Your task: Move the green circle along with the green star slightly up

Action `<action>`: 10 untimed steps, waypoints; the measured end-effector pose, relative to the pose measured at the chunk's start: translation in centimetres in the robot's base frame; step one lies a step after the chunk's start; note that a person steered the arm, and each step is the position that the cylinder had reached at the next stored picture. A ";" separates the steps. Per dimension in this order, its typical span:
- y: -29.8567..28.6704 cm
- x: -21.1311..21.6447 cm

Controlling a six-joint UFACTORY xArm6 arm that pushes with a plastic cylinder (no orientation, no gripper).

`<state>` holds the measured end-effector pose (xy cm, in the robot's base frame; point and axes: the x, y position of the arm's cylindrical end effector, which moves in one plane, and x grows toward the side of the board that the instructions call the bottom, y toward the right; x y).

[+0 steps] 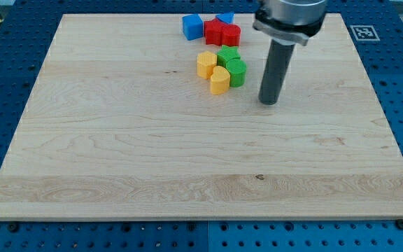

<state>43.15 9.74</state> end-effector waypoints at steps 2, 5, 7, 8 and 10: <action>-1.5 -2.1; -2.8 -6.1; -3.7 -8.6; -4.1 -9.1; -5.2 -10.8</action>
